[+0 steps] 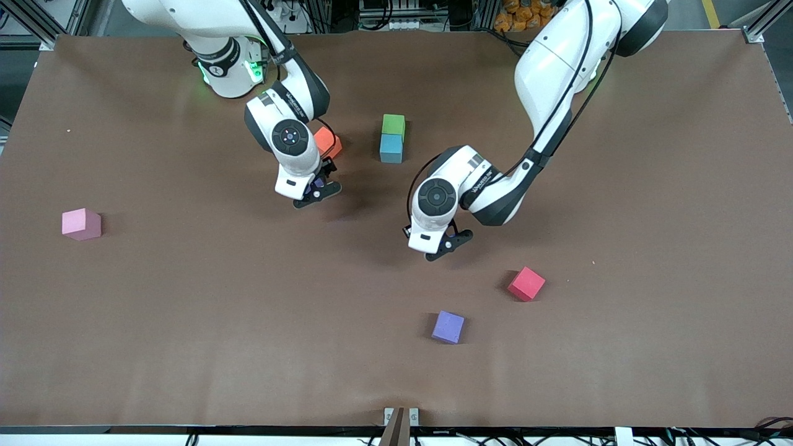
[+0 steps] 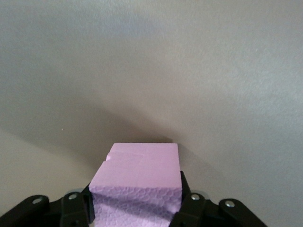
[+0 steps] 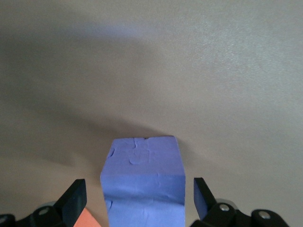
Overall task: Arrange blocks into number 1
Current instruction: 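Place the purple cube beside the cyan cube with the right gripper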
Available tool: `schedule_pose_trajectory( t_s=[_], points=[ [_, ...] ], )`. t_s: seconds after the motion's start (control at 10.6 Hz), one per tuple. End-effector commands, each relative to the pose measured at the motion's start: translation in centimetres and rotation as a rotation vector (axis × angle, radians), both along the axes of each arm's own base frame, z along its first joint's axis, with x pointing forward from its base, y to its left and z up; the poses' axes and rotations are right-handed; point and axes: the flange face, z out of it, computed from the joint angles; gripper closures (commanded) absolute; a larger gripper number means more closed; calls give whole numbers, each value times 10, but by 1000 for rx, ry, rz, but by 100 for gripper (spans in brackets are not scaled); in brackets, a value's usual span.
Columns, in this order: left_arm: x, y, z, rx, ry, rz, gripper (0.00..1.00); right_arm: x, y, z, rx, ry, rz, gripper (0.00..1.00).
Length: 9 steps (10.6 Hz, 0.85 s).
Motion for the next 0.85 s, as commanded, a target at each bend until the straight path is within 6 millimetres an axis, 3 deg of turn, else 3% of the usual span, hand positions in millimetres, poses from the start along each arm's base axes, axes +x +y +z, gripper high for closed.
schedule_pose_trajectory(
  t_s=[0.0, 0.19, 0.28, 0.47, 0.75],
  points=[
    [4, 6, 26, 2, -4, -107, 100, -1, 0, -7, -8, -17, 2, 21],
    [23, 27, 38, -9, -19, -78, 100, 2, 0, -6, -5, -22, 2, 91],
    [29, 34, 42, -14, -25, -82, 100, 7, -1, -2, -7, -25, -19, 100],
    [47, 57, 58, -45, -43, -146, 100, 24, 9, 17, -31, -36, -143, 100],
    [42, 51, 54, -46, -34, -158, 100, 35, 38, 44, -18, -67, -295, 100]
  ],
)
